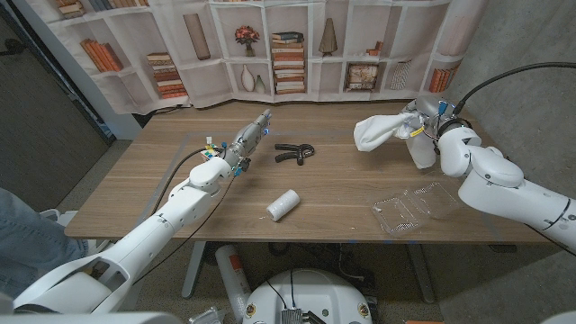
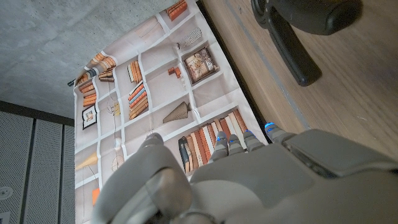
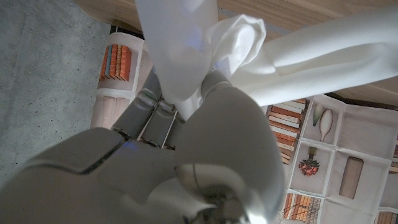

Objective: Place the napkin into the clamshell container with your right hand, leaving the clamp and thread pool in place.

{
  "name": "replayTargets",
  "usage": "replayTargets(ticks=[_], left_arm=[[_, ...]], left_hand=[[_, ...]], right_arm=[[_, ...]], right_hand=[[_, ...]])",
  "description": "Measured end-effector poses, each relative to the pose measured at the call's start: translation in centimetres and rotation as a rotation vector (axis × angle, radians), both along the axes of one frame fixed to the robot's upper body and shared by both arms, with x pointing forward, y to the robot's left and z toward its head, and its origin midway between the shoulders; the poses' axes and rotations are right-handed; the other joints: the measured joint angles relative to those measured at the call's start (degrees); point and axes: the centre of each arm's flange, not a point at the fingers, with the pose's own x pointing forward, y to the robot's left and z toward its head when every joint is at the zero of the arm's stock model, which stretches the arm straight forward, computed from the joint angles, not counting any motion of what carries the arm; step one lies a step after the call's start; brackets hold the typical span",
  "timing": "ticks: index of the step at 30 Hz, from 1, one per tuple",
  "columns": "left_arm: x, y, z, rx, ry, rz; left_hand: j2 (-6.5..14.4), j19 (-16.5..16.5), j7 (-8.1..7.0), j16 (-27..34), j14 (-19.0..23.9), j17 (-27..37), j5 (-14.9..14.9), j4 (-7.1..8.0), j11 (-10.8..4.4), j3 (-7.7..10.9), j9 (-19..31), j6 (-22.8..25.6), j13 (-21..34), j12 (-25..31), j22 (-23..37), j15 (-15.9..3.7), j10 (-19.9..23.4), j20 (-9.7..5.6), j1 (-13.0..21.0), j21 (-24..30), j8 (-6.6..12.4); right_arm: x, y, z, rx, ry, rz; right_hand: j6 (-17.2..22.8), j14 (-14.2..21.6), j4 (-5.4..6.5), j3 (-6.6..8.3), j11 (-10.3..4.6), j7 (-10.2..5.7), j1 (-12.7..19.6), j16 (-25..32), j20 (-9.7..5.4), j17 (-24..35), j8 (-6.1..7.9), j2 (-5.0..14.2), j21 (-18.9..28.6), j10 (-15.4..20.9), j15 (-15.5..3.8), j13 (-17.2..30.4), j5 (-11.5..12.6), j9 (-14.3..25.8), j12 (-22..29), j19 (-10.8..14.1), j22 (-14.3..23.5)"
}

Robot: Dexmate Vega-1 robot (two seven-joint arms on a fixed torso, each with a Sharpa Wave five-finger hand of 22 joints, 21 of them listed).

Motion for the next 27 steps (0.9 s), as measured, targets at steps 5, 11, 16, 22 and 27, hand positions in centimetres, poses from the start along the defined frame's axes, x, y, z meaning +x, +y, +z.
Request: replayTargets(ticks=[5, 11, 16, 22, 27], left_arm=[[-0.1, -0.1, 0.1, 0.007, -0.001, 0.001], [-0.1, -0.2, 0.2, 0.009, -0.002, 0.002], [-0.1, -0.2, 0.3, 0.009, -0.003, 0.002], [0.0, -0.2, 0.5, 0.009, -0.003, 0.003], [0.1, -0.2, 0.5, 0.008, -0.003, 0.002]], left_hand=[[0.0, 0.0, 0.0, 0.0, 0.0, 0.0, 0.0, -0.24, 0.0, -0.24, 0.0, 0.0, 0.0, 0.0, 0.0, 0.0, 0.0, 0.0, 0.0, 0.0, 0.0], [0.0, 0.0, 0.22, 0.0, 0.0, 0.0, 0.0, -0.24, 0.0, -0.24, 0.0, 0.22, 0.0, 0.0, 0.0, 0.0, 0.0, 0.0, 0.0, 0.0, 0.0], [0.0, 0.0, 0.31, 0.0, 0.0, 0.0, 0.0, -0.24, 0.0, -0.24, 0.0, 0.31, 0.0, 0.0, 0.0, 0.0, 0.0, 0.0, 0.0, 0.0, 0.0], [0.23, 0.0, 0.31, 0.0, 0.0, 0.0, 0.0, -0.24, 0.0, -0.23, 0.0, 0.31, -0.01, 0.0, 0.0, 0.0, 0.0, 0.0, 0.23, 0.0, 0.0], [0.23, 0.0, 0.31, 0.0, 0.0, 0.0, 0.0, -0.22, 0.0, -0.25, 0.0, 0.31, -0.01, 0.0, 0.0, 0.0, 0.0, 0.0, 0.23, 0.0, 0.0]], right_arm=[[-0.6, -0.6, -0.3, -0.003, -0.021, 0.023], [-1.0, -0.6, -0.3, -0.011, -0.048, 0.066], [-1.2, -0.6, -0.3, -0.017, -0.062, 0.089], [-1.6, -0.7, 0.0, -0.027, -0.084, 0.117], [-2.1, -0.8, 0.1, -0.031, -0.099, 0.131]], right_hand=[[0.27, 0.0, -0.09, 0.09, 0.0, 0.21, 0.0, -0.04, 0.0, 0.03, 0.0, 0.0, 0.45, 0.0, 0.0, 0.1, 0.0, 0.04, -0.02, 0.0, -0.01], [0.52, 0.0, -0.24, 0.24, 0.0, -0.1, 0.0, -0.09, 0.01, 0.28, -0.1, 0.0, 0.89, 0.0, 0.0, 0.3, 0.0, 0.28, -0.11, -0.42, -0.27], [0.52, 0.0, -0.24, 0.24, 0.0, -0.1, 0.01, -0.22, 0.21, 0.28, -0.1, 0.0, 1.33, 0.0, 0.0, 0.49, -0.02, 0.28, -0.22, -1.02, -0.28], [0.72, 0.0, -0.24, 0.24, -0.01, 0.1, 0.01, -0.27, 0.42, 0.47, -0.11, -0.01, 1.93, 0.0, 0.0, 0.58, -0.05, 0.28, -0.44, -1.23, -0.28], [1.03, 0.0, -0.25, 0.24, -0.01, -0.21, 0.01, -0.42, 0.51, 0.55, -0.41, -0.01, 2.55, 0.0, 0.0, 0.67, -0.07, 0.26, -0.44, -1.94, -0.53]])
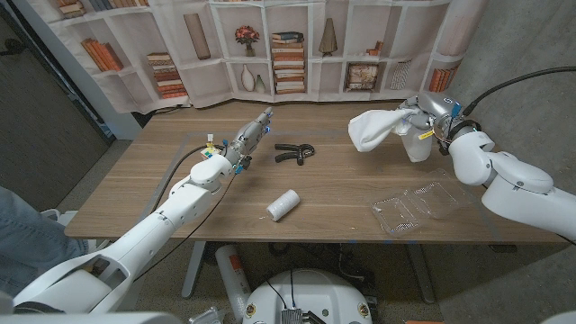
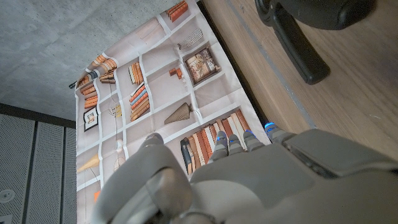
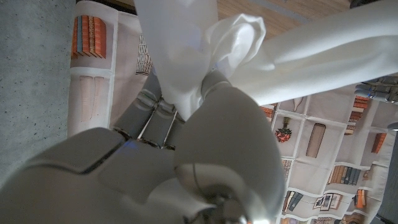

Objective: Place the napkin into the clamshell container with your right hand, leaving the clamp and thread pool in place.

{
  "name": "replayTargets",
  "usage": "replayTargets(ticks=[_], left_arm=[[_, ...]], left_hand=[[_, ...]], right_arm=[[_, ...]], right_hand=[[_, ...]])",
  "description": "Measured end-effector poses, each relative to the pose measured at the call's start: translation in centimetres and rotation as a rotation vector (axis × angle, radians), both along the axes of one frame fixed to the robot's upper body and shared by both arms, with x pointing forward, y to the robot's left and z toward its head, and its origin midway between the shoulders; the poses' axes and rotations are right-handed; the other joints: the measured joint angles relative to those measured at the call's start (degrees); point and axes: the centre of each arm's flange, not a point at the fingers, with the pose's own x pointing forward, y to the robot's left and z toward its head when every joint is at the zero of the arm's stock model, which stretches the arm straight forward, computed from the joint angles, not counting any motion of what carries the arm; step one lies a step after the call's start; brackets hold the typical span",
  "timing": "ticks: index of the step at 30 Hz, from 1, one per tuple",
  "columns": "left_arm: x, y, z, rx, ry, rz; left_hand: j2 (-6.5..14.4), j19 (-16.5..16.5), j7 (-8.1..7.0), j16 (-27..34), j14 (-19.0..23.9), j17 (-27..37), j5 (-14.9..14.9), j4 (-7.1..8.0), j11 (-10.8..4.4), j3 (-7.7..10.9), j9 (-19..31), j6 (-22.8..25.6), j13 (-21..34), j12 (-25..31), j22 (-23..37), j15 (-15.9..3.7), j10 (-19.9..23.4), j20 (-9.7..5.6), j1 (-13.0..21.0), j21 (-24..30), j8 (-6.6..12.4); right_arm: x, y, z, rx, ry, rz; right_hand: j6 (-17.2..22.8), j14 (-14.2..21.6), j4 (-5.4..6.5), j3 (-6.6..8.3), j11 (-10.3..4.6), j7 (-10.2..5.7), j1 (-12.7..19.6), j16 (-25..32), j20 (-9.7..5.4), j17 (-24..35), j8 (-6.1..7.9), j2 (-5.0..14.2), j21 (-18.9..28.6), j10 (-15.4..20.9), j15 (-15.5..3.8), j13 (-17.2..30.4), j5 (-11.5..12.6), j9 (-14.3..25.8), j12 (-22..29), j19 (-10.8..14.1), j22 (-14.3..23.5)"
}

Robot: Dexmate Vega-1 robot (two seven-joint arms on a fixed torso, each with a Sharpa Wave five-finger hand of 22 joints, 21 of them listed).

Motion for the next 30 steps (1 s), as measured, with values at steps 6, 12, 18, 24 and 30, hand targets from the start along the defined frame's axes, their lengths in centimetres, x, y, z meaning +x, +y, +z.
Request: replayTargets(ticks=[6, 12, 18, 24, 30], left_arm=[[0.2, 0.0, 0.1, 0.002, 0.0, -0.003], [0.3, -0.1, 0.2, 0.005, -0.001, -0.008], [0.4, -0.1, 0.4, 0.009, -0.002, -0.011], [0.5, -0.1, 0.6, 0.011, -0.004, -0.013], [0.5, -0.1, 0.8, 0.015, -0.006, -0.016]], left_hand=[[0.0, 0.0, -0.22, 0.0, 0.0, 0.0, 0.0, 0.14, 0.0, -0.14, 0.0, 0.22, 0.0, 0.0, 0.0, 0.0, 0.0, 0.0, 0.0, 0.0, 0.0], [0.0, 0.0, -0.22, 0.0, 0.0, 0.0, 0.0, 0.14, 0.0, -0.14, 0.0, 0.21, -0.07, 0.0, 0.0, 0.0, 0.0, 0.0, 0.0, 0.0, 0.0], [0.0, 0.0, -0.22, 0.0, 0.0, 0.0, 0.0, 0.14, 0.0, -0.14, 0.0, 0.21, -0.15, 0.0, 0.0, 0.0, 0.0, 0.0, 0.0, 0.0, 0.0], [0.0, 0.0, -0.22, 0.0, 0.0, 0.0, 0.0, 0.14, 0.0, -0.14, 0.0, 0.21, -0.15, 0.0, 0.0, 0.0, 0.0, 0.0, 0.0, 0.0, 0.0], [0.0, 0.0, -0.22, 0.0, 0.0, 0.0, 0.0, 0.14, 0.0, -0.14, 0.0, 0.21, -0.15, 0.0, 0.0, 0.0, 0.0, 0.0, 0.0, 0.0, 0.0]], right_arm=[[-0.8, 0.0, -0.1, -0.001, -0.02, 0.017], [-1.6, 0.0, -0.3, 0.001, -0.04, 0.031], [-2.3, 0.0, -0.5, 0.003, -0.06, 0.044], [-3.0, 0.0, -0.8, 0.002, -0.079, 0.055], [-3.7, -0.1, -1.2, 0.006, -0.094, 0.063]], right_hand=[[0.0, 0.0, 0.0, 0.0, -0.08, 0.0, 0.0, -0.07, 0.1, 0.25, 0.0, 0.0, 0.9, 0.08, 0.0, 0.3, -0.05, 0.0, -0.45, -0.33, -0.24], [0.36, 0.0, 0.0, 0.0, 0.13, -0.07, 0.01, -0.11, 0.0, 0.27, -0.21, -0.01, 1.67, 0.31, 0.0, 0.53, -0.1, 0.28, -0.66, -0.81, -0.52], [0.73, 0.0, -0.01, 0.0, 0.02, -0.09, 0.01, -0.12, 0.41, 0.52, -0.21, -0.01, 2.45, 0.81, 0.0, 0.8, 0.04, 0.28, -1.32, -1.22, -0.8], [1.15, 0.0, -0.01, -0.01, 0.02, 0.09, 0.01, -0.28, 0.41, 0.52, -0.21, -0.01, 3.22, 0.81, 0.0, 1.07, 0.07, 0.27, -1.33, -1.63, -1.15], [1.76, 0.0, -0.01, -0.01, 0.02, -0.3, 0.02, -0.29, 0.62, 0.81, -0.26, -0.02, 3.99, 0.81, 0.0, 1.15, 0.07, 0.26, -1.33, -2.24, -1.6]])
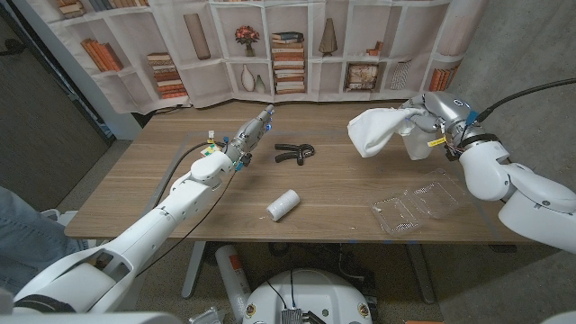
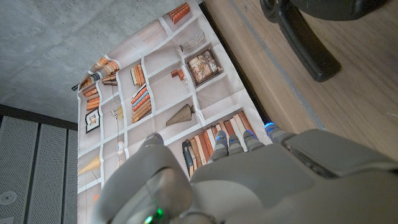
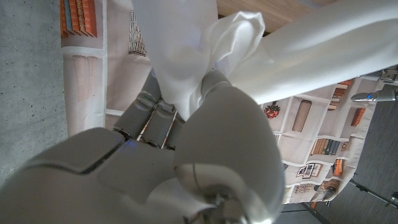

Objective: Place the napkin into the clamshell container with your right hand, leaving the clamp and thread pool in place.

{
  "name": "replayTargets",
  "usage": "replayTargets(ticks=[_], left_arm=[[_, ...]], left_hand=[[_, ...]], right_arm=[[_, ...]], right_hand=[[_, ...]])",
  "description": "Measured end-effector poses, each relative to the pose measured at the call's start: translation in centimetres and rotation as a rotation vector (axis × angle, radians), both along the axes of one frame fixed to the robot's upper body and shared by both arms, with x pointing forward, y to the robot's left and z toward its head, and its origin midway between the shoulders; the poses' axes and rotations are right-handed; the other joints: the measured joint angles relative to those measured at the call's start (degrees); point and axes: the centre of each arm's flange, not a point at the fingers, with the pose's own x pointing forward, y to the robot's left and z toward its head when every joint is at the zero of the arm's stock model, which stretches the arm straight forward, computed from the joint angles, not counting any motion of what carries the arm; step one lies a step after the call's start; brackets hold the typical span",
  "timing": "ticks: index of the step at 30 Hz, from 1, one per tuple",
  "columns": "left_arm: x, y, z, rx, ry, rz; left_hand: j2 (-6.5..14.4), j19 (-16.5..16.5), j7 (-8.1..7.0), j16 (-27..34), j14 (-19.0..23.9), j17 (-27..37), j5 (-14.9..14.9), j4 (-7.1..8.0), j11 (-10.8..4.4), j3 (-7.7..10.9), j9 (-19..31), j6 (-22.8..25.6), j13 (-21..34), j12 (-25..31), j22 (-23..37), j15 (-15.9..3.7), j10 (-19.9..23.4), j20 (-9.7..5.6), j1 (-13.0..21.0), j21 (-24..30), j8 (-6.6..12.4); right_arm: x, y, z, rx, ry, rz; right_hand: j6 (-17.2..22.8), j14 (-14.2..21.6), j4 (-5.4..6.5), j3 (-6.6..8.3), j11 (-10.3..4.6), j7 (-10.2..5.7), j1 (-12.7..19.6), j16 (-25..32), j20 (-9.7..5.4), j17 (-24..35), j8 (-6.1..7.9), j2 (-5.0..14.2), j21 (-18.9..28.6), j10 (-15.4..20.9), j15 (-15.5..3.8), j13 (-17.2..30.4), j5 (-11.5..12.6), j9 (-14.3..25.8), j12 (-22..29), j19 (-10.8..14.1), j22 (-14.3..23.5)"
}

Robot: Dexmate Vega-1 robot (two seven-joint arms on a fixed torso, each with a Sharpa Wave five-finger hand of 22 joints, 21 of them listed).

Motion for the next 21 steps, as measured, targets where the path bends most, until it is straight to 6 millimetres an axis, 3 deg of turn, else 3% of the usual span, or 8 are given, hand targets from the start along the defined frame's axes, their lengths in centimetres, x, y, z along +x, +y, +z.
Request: replayTargets(ticks=[21], left_arm=[[-0.1, 0.1, 0.2, 0.001, -0.008, -0.01]], left_hand=[[0.0, 0.0, 0.0, 0.0, 0.0, 0.0, -0.22, -0.25, 0.0, -0.25, 0.0, 0.0, 0.01, 0.0, 0.0, 0.0, 0.0, 0.0, 0.0, 0.0, 0.0]], right_arm=[[-2.1, -0.3, -1.0, 0.013, -0.029, 0.003]], right_hand=[[0.82, 0.0, -0.05, 0.25, 0.11, 0.01, 0.01, -0.61, 0.42, 0.27, -0.11, -0.01, 2.11, 0.54, 0.0, 1.1, -0.12, -0.03, -1.0, -1.24, -1.82]])
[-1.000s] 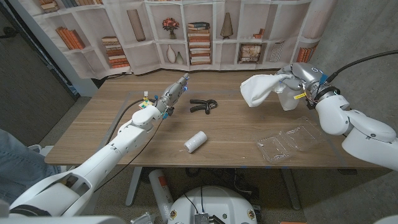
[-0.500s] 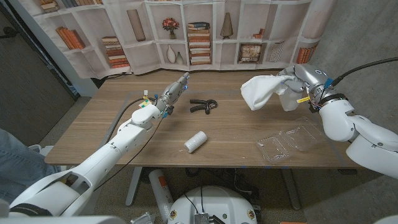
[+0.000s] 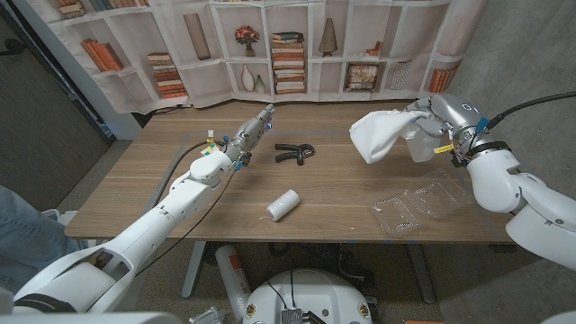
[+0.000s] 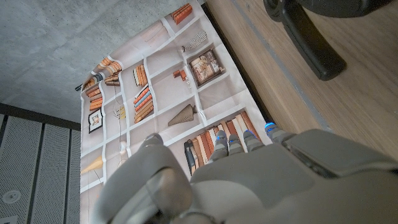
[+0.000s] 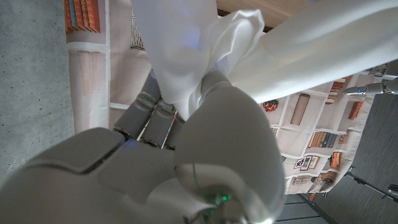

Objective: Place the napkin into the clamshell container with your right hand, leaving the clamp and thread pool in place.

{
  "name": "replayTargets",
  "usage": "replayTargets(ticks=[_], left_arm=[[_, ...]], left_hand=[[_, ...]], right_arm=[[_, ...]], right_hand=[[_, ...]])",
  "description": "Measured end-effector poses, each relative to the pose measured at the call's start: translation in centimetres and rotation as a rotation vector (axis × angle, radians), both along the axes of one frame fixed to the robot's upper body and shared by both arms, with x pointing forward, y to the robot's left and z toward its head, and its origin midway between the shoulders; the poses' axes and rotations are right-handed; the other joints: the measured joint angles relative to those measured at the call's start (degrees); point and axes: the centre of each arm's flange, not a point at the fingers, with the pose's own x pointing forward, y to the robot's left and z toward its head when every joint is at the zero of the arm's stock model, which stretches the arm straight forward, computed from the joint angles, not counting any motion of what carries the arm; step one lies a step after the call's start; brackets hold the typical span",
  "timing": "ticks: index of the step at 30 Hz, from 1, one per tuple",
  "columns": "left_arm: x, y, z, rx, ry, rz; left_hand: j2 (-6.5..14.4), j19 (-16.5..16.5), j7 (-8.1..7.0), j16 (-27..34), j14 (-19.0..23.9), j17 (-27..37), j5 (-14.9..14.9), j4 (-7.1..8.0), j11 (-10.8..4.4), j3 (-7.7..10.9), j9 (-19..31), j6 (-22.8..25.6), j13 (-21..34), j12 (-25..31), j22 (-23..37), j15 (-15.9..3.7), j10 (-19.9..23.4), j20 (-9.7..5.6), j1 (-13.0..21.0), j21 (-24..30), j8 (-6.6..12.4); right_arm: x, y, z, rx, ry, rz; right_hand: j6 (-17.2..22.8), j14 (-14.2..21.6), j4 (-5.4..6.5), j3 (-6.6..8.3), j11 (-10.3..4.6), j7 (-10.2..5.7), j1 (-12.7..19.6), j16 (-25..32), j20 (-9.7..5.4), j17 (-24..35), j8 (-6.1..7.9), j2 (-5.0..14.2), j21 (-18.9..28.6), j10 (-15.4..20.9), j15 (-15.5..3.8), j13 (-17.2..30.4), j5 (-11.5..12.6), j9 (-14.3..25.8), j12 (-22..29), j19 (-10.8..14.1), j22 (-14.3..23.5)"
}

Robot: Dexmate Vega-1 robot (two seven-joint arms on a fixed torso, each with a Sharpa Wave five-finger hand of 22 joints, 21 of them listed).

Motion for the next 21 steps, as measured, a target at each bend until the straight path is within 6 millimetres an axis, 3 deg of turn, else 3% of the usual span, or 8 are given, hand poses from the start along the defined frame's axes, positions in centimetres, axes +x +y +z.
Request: replayTargets(ticks=[21], left_arm=[[-0.1, 0.2, 0.2, -0.006, -0.012, -0.007]], left_hand=[[0.23, 0.0, 0.0, 0.0, 0.0, 0.0, 0.0, 0.25, 0.0, -0.24, 0.0, 0.0, 0.15, 0.0, 0.0, 0.0, 0.0, 0.0, 0.23, 0.0, 0.0]], right_arm=[[-1.9, -0.6, -1.1, 0.029, -0.017, -0.021]], right_hand=[[0.72, 0.0, 0.07, 0.42, 0.22, 0.11, 0.07, -0.18, 0.29, 0.23, -0.05, -0.07, 2.55, 0.81, 0.0, 0.96, 0.13, 0.04, -1.32, -0.7, -2.29]])
